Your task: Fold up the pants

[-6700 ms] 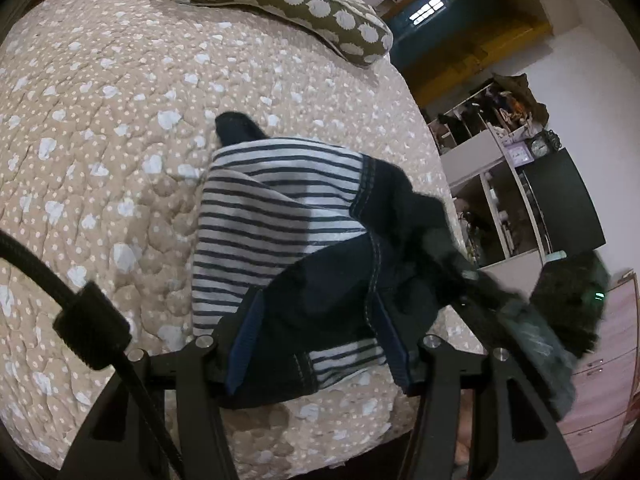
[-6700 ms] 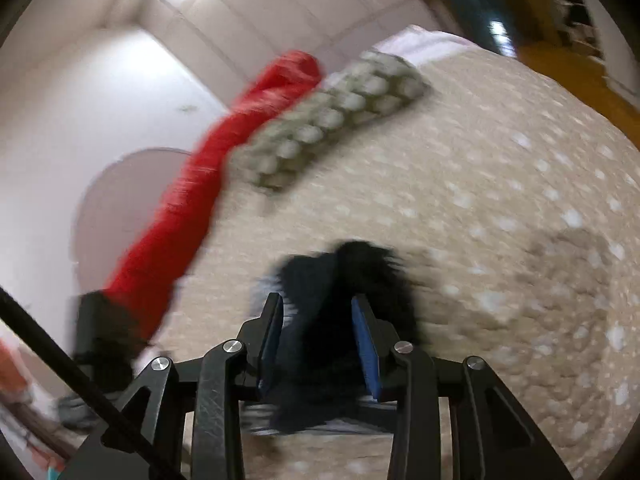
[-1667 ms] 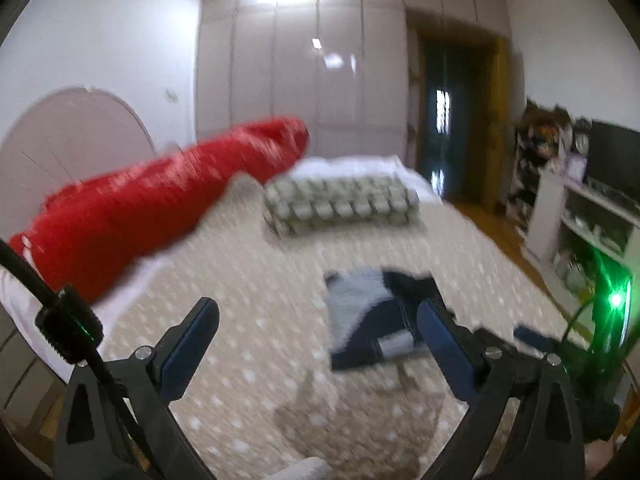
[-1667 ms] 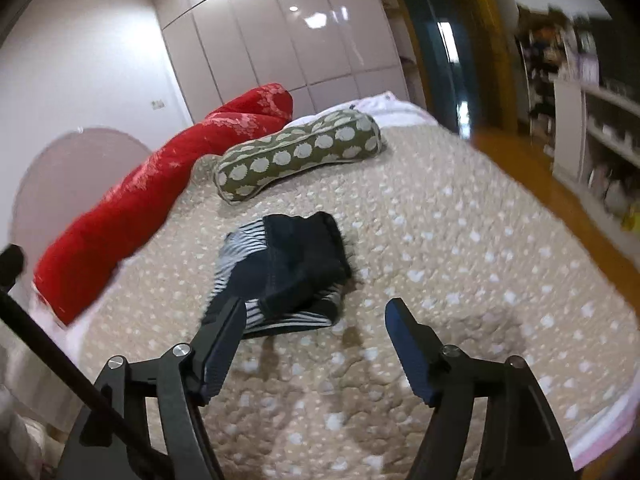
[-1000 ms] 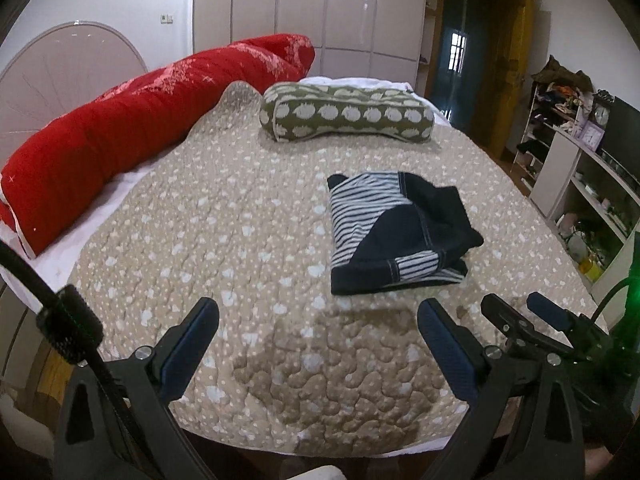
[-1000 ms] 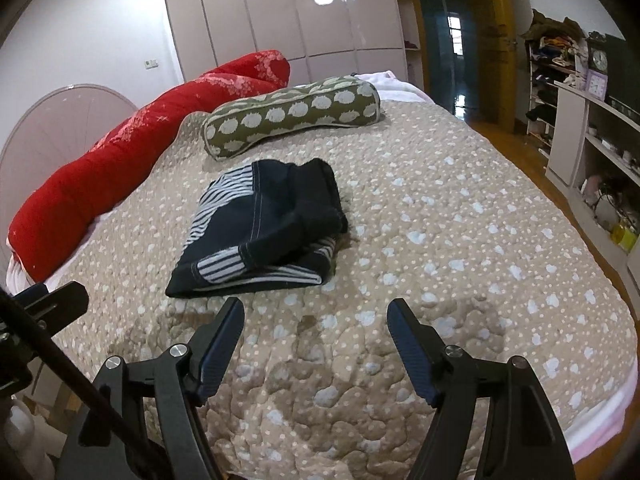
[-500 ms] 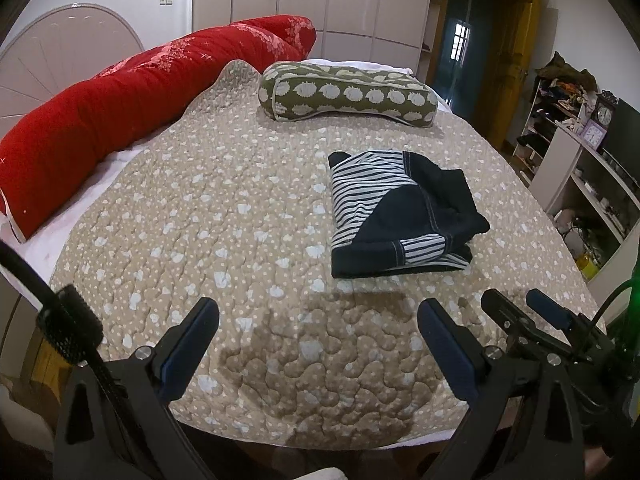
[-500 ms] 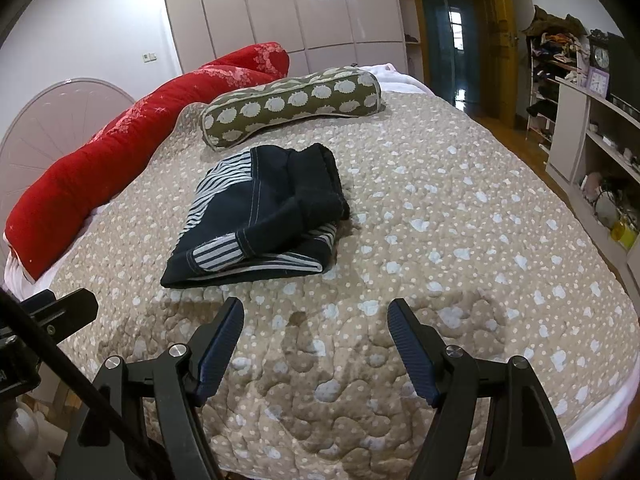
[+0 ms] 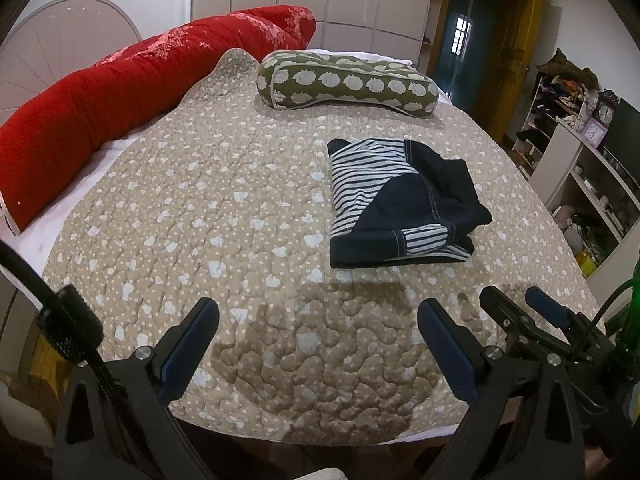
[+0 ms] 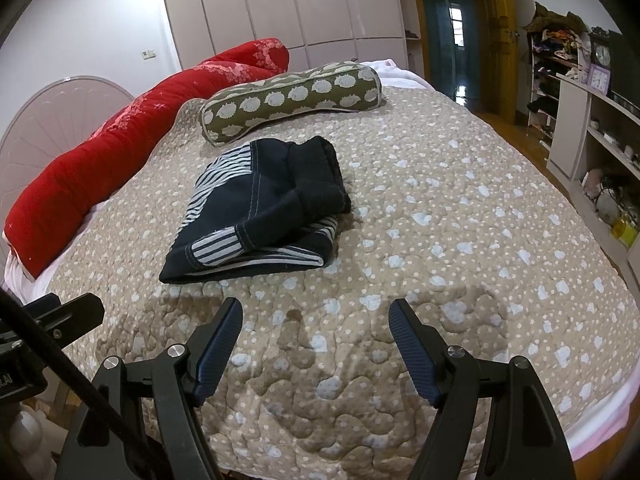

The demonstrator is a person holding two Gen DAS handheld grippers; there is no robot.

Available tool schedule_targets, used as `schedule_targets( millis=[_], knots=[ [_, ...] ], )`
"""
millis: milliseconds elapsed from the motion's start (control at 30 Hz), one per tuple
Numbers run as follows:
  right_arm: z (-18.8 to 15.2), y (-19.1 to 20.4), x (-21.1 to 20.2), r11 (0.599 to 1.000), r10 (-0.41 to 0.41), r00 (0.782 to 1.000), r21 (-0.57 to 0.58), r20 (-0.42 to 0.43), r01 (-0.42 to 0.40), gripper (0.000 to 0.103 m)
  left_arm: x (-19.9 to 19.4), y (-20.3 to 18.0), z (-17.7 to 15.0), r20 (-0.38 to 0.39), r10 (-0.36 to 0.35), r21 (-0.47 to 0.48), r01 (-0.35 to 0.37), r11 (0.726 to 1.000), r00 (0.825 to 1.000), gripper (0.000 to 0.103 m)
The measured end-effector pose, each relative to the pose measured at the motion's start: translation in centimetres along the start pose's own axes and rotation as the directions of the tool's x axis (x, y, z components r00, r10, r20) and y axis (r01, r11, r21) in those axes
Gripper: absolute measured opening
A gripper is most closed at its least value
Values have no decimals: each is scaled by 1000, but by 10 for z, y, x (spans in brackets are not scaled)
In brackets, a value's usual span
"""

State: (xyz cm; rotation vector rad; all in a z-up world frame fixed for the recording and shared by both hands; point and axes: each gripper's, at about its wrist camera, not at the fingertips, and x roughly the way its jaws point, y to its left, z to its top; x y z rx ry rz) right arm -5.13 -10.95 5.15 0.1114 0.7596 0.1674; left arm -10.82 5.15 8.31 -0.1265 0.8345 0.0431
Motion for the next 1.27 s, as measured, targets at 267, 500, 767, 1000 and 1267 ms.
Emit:
schedule_targets(
  millis=[267, 500, 767, 1000, 1267],
  knots=[
    [0, -1, 2, 1000, 1, 1000, -1, -6, -1, 80, 5, 3, 0, -29, -4, -15, 3, 1000, 1000, 99],
    [-1, -1, 3, 1000, 1, 1000, 0, -12, -1, 80, 5, 3, -1, -34, -3, -17, 3, 1000, 999, 99],
    [-2, 2, 5, 1000, 2, 1000, -10, -18, -2, 81, 10, 6, 0, -50, -8, -25, 7, 1000, 999, 99],
    [-2, 4, 6, 1000, 11, 1000, -20, -16, -11, 82, 14, 11, 1, -60, -8, -31, 6, 999, 998, 99],
    [5, 14, 22, 996, 56, 998, -62, -24, -58, 82, 36, 24, 10, -98, 0, -38, -4, 999, 995, 99]
  ],
)
